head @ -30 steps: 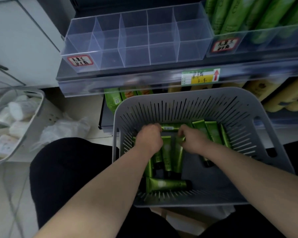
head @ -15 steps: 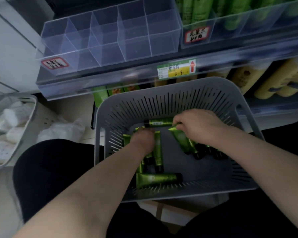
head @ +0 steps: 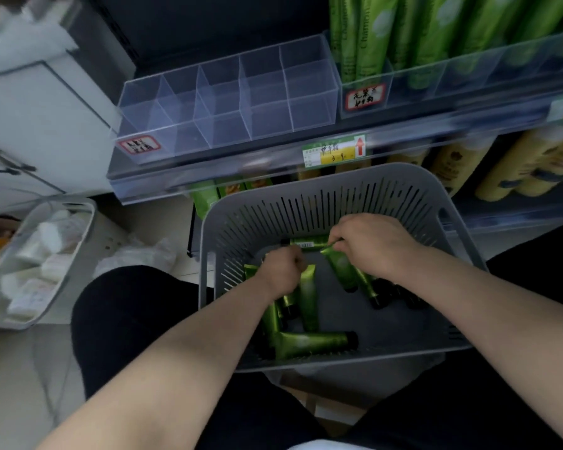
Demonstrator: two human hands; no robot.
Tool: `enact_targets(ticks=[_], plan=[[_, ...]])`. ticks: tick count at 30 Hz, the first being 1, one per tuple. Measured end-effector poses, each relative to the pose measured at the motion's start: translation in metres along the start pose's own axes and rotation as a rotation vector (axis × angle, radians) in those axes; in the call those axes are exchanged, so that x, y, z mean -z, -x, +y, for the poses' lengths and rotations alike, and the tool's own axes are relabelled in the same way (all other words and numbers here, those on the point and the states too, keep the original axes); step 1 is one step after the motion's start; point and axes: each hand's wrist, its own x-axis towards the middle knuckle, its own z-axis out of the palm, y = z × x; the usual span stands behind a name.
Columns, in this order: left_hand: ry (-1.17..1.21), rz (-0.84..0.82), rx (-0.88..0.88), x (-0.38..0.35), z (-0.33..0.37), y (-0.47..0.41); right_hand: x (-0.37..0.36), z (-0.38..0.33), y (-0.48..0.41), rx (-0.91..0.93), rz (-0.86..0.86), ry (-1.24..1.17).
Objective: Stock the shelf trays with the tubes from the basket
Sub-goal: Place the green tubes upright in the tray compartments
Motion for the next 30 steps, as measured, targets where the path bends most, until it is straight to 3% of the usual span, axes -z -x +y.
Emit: enact_targets(ticks=[5,10,16,21,30], plan=[[0.103,0.255,-0.179,0.053,0.021,0.038,0.026,-0.017,0.011,0.003,0.143,-0.058],[0.136,0.620,-0.314,0.128,0.050,0.061,0.080,-0.036,0.013,0.019,0.361,-0.092],[0.456,0.906,-0.338,0.217,0.086,0.063,0.155,-0.047,0.010,0.009,0.634,-0.150],[0.454,1.013,-0.357,0.262,0.122,0.040,0.194,-0.045,-0.003,0.010,0.822,-0.174],[0.250,0.976,-0.366,0.294,0.170,-0.035,0.225,-0.024,-0.038,-0.033,0.808,-0.223]])
